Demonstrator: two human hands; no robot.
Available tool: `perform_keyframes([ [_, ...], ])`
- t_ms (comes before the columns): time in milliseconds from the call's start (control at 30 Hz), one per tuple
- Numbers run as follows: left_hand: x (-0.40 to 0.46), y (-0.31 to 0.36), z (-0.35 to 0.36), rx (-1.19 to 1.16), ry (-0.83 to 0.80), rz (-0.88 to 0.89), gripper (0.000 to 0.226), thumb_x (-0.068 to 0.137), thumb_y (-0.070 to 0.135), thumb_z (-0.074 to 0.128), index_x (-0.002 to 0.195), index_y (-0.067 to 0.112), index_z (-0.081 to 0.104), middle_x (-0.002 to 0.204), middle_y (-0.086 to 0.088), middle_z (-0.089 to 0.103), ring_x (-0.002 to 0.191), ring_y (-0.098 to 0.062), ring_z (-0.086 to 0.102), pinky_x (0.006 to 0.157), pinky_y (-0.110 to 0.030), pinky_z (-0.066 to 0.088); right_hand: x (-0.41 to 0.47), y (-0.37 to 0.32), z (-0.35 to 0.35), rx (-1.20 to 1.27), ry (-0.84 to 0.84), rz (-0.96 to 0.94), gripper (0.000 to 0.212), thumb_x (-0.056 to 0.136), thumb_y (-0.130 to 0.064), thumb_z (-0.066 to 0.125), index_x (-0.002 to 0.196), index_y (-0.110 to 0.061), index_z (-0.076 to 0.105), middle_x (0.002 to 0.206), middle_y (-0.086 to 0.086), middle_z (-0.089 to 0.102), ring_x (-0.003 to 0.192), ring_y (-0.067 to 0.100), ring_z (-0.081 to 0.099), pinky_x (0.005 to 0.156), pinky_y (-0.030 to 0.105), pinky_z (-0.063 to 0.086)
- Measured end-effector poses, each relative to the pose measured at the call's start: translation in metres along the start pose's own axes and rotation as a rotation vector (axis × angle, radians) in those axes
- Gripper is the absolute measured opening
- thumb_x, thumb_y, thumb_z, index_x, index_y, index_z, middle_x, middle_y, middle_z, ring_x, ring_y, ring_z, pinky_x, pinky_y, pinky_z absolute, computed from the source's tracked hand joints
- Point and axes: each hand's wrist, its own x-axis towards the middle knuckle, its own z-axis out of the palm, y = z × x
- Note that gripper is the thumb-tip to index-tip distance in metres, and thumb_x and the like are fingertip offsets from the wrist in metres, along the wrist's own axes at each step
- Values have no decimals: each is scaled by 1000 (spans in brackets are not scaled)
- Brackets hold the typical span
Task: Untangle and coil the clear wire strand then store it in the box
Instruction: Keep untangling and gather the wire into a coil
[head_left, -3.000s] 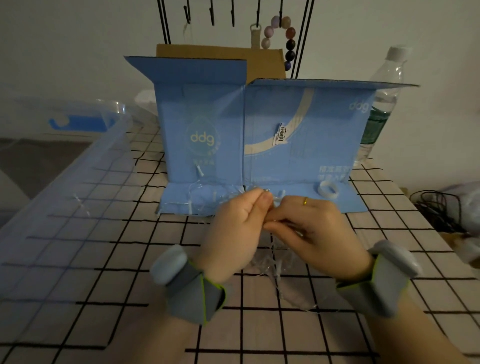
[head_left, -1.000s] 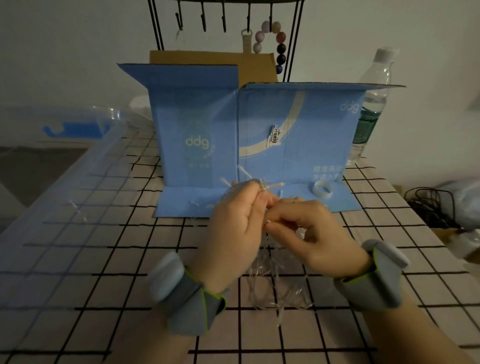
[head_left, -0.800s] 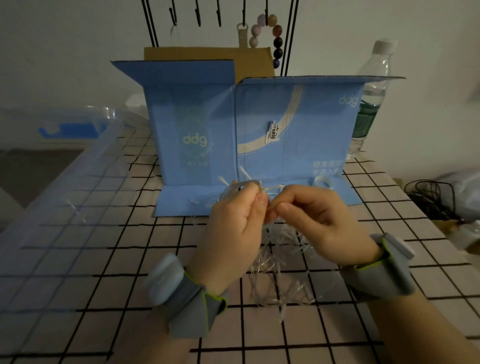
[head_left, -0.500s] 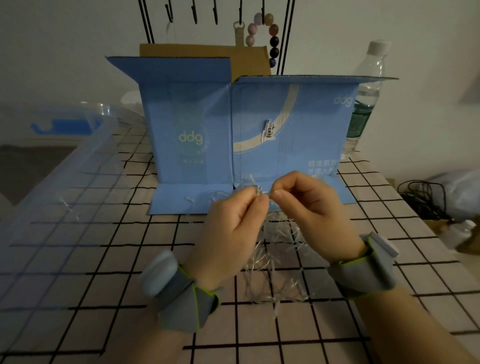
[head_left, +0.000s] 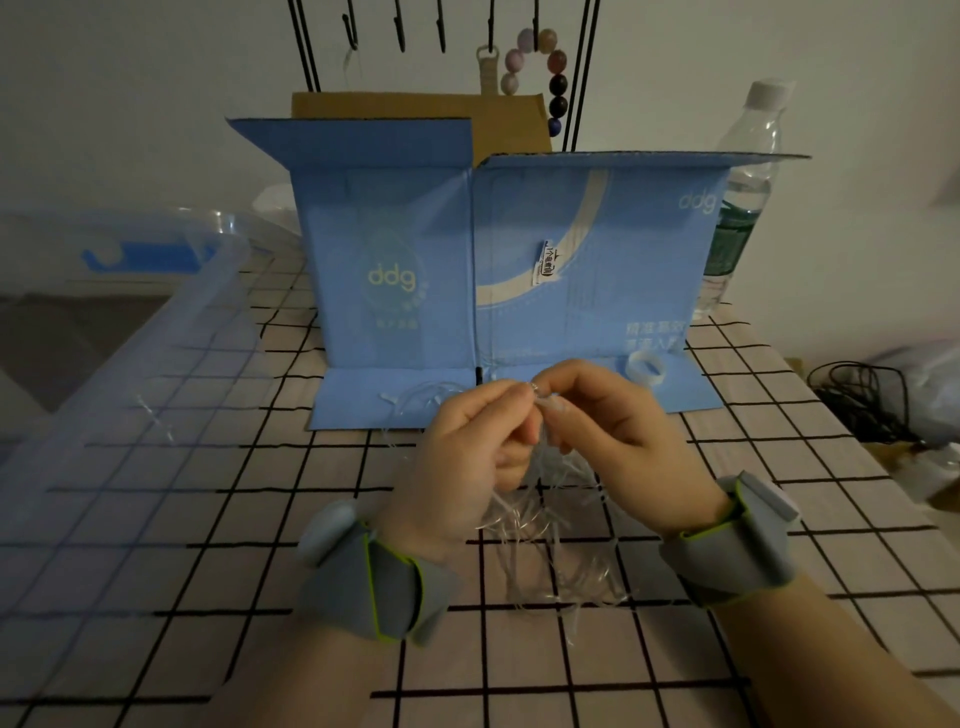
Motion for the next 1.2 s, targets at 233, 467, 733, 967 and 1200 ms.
perform_keyframes([
  [233, 0, -1, 5, -64, -26, -65, 36, 82, 28, 41, 47, 20, 40, 41, 3, 35, 36, -12, 33, 40, -18, 32, -2, 3, 2, -95, 23, -15, 29, 87, -38, 42, 78, -12, 52, 64, 2, 51, 58, 14, 45, 56, 38, 41],
  [467, 2, 3, -3, -241, -16, -109, 36, 86, 26, 49, 51, 15, 47, 39, 8, 23, 32, -4, 18, 39, -17, 13, 1, 4, 3, -103, 15, -23, 27, 85, -48, 50, 76, -22, 55, 60, 1, 54, 54, 10, 46, 53, 28, 40],
  [733, 0, 20, -3, -661, 125, 53, 41, 78, 25, 42, 40, 12, 51, 62, -7, 67, 65, -19, 69, 64, -27, 58, 0, 7, -2, -4, -18, 108, 16, 83, -24, 54, 69, -17, 55, 45, -9, 47, 41, 2, 38, 45, 13, 33],
  [967, 4, 22, -14, -724, 155, 160, 49, 90, 27, 31, 46, 17, 50, 88, -9, 74, 91, -21, 70, 80, -38, 57, 2, 2, -10, -292, 174, 40, 19, 87, -25, 59, 69, -18, 56, 51, -10, 47, 48, 3, 44, 49, 10, 34],
  [1200, 5, 21, -23, -901, 70, 160, 46, 96, 16, 27, 67, 8, 60, 110, -17, 68, 104, -29, 65, 90, -42, 52, 2, 11, -19, -621, 142, -31, 21, 85, -30, 51, 78, -13, 61, 51, -14, 47, 54, 6, 51, 48, 17, 35],
])
